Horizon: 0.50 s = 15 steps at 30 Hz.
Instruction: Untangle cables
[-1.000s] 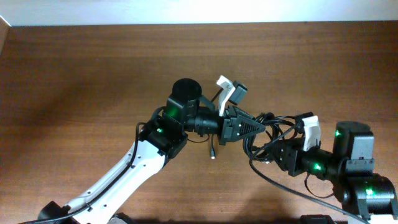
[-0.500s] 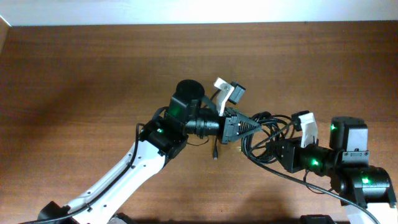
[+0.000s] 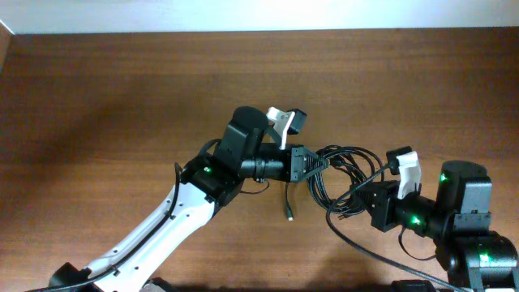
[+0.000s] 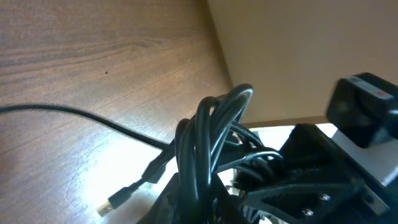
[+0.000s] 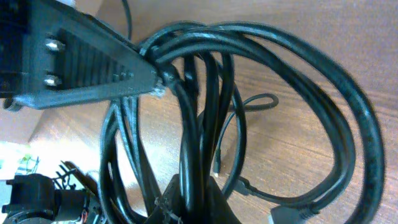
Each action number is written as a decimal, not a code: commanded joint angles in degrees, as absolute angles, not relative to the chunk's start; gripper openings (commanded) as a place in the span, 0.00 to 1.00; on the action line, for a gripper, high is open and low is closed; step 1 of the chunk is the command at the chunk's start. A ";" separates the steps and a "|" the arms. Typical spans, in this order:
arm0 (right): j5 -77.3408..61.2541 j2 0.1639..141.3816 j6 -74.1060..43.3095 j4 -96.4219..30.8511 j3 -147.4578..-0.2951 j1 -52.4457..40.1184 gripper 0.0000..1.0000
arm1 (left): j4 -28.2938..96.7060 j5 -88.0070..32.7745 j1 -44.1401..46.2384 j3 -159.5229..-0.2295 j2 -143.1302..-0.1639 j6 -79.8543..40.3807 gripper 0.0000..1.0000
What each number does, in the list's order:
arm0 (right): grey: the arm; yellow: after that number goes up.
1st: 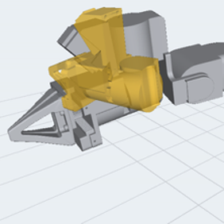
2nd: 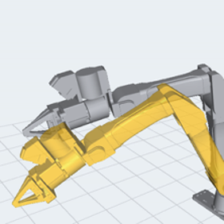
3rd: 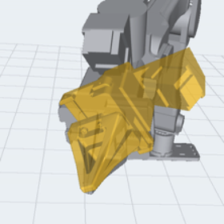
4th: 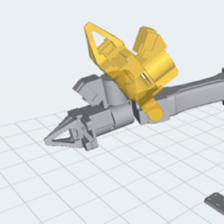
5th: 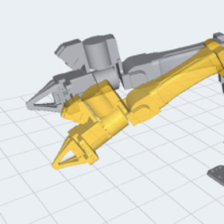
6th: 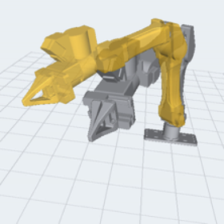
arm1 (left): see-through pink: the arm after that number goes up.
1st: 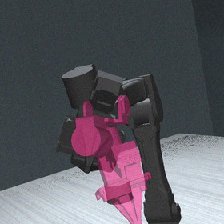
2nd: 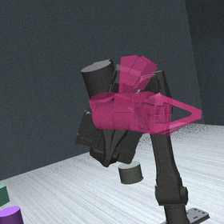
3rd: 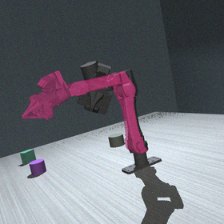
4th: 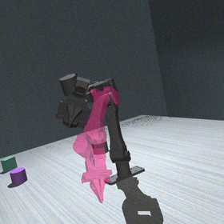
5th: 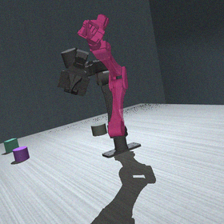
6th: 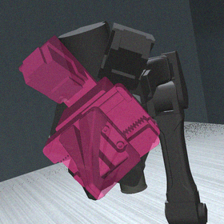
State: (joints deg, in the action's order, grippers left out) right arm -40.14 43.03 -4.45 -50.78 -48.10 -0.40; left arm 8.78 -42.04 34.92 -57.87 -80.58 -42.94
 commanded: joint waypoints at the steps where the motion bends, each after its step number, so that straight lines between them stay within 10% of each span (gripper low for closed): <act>1: -43.35 40.73 -3.20 -50.15 -48.77 -0.36 0.05 | 9.10 -36.86 34.33 -58.17 -80.29 -45.87 0.00; 15: -43.29 40.73 -3.20 -49.56 -48.77 -0.36 0.05 | 6.98 -39.83 28.05 -58.17 -80.29 -51.40 0.00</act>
